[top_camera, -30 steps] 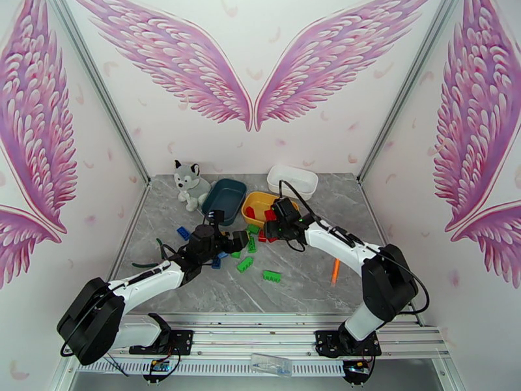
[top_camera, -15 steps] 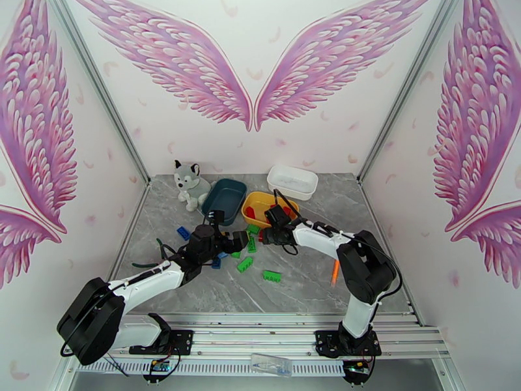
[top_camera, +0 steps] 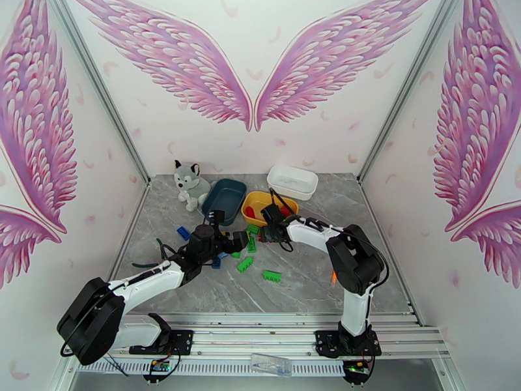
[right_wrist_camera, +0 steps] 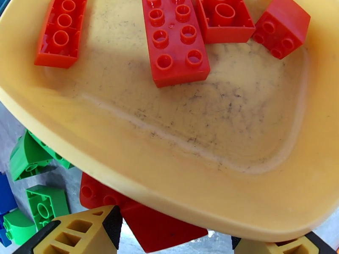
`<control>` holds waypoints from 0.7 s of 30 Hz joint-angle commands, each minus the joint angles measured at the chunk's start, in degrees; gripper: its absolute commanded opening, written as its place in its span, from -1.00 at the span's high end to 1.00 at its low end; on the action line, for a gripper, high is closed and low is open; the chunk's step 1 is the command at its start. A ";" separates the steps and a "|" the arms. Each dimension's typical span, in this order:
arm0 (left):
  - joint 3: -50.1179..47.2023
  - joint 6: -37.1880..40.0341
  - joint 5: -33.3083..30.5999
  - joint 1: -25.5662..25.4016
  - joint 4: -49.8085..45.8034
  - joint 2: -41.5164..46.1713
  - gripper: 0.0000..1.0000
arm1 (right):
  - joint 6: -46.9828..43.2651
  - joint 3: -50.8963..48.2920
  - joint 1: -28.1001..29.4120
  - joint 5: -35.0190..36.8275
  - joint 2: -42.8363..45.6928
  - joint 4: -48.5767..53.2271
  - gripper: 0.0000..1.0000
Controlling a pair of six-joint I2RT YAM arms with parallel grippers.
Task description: Sort the legos into containers by color
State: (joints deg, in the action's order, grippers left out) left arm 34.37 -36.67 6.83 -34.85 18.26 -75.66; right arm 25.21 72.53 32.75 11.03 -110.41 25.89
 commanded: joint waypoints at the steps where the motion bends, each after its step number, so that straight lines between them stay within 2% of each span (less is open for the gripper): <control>1: 0.89 -0.16 0.80 0.30 -0.24 -0.62 -0.97 | -1.61 1.96 -0.27 1.16 -1.57 -0.74 -0.42; 11: 1.23 -0.34 1.34 0.31 0.03 -1.51 -0.97 | -1.57 1.97 -0.17 -1.01 -1.95 -1.57 -0.15; 21: 1.14 -0.07 0.94 0.40 -0.41 -0.99 -0.98 | -0.35 0.39 -0.15 -2.24 0.28 -1.98 0.02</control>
State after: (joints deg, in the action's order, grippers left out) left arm 34.39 -36.88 7.70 -34.85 18.28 -76.69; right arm 24.03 73.54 32.73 10.28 -111.35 24.10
